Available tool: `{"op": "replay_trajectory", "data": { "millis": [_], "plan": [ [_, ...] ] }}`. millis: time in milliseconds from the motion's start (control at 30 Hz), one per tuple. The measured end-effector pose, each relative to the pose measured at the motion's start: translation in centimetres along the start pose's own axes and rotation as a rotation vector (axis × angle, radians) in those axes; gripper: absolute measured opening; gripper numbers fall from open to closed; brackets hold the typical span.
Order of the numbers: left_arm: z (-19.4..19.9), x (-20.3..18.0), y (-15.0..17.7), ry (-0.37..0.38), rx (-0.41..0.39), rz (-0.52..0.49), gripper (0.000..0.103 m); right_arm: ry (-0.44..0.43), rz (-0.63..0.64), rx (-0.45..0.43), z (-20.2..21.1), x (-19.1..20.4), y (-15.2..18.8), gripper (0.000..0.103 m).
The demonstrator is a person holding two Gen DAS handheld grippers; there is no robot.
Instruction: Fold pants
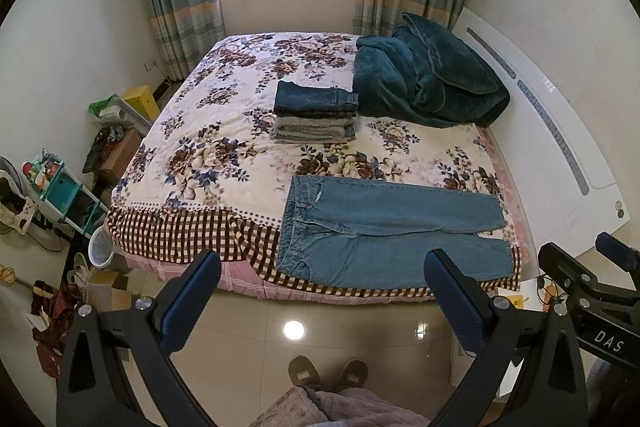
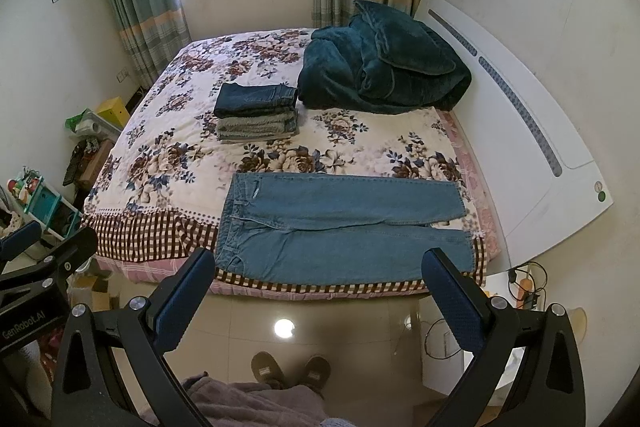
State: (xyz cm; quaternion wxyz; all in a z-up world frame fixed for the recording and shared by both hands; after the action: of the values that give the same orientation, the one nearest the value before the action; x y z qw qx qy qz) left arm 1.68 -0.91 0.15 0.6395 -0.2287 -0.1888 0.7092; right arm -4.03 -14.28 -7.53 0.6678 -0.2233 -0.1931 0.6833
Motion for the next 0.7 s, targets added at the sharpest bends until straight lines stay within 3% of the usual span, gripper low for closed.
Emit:
{"op": "replay_trajectory", "data": {
  "millis": [700],
  "plan": [
    [-0.7,-1.2,-0.9,0.004,0.0,0.0,0.103,0.006,-0.001,-0.001,0.0,-0.8,-0.4,0.103]
  ]
}}
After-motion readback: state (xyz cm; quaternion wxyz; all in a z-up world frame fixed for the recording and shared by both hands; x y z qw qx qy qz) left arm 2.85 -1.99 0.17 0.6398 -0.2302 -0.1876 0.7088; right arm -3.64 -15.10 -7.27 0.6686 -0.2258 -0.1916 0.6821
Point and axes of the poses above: each gripper's, at about its wrist camera, not at the fingertips, and z roughly against the way its jaws point, x to its left, y to its underside, the point moved 1 cm from there along -z, roughly the way its jaws point, and after that the axes turned 7 degrees about z, right-handed, at the moved point
